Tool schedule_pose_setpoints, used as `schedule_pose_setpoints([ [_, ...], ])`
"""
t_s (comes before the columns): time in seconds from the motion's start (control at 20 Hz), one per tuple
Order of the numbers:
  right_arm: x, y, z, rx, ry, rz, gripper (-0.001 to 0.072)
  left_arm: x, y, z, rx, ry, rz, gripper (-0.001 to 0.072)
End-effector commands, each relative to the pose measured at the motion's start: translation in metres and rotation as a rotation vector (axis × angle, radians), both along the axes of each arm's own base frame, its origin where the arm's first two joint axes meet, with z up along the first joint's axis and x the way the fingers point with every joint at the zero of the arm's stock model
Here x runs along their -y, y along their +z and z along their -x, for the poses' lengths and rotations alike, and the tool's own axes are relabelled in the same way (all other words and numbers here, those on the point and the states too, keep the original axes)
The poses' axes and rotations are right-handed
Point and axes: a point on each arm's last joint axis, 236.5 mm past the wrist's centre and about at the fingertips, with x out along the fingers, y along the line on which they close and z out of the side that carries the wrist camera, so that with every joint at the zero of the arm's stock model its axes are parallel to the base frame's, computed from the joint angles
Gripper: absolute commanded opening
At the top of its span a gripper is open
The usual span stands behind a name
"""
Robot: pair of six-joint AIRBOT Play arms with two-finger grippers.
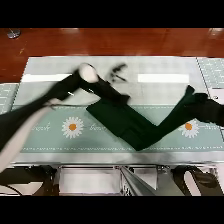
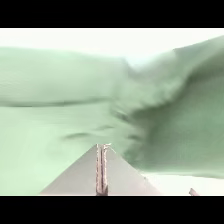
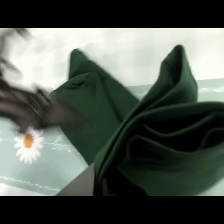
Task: Fold the shirts.
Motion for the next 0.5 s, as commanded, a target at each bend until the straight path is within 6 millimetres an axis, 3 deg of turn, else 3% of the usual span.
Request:
schedule_pose_setpoints([
  [0.0,-0.035,0.003,-0.028,0.018,0.083,-0.058,0.0022,-0.129,0.041,-0.074,0.124,0.260,-0.098,0.0034],
  [0.1,-0.077,0.003,-0.048,0.024,0.179,-0.081,0.0022,-0.199,0.074,-0.098,0.183,0.434,-0.087,0.0035],
  [0.2,-0.132,-0.006,-0.065,0.006,0.288,-0.090,0.0022,-0.256,0.104,-0.103,0.262,0.577,-0.079,0.0035],
  [0.3,-0.188,-0.030,-0.078,-0.047,0.385,-0.082,0.0022,-0.293,0.127,-0.090,0.346,0.656,-0.085,0.0035],
  [0.45,-0.256,-0.085,-0.099,-0.131,0.479,-0.044,0.0022,-0.317,0.146,-0.056,0.443,0.695,-0.106,0.0035],
])
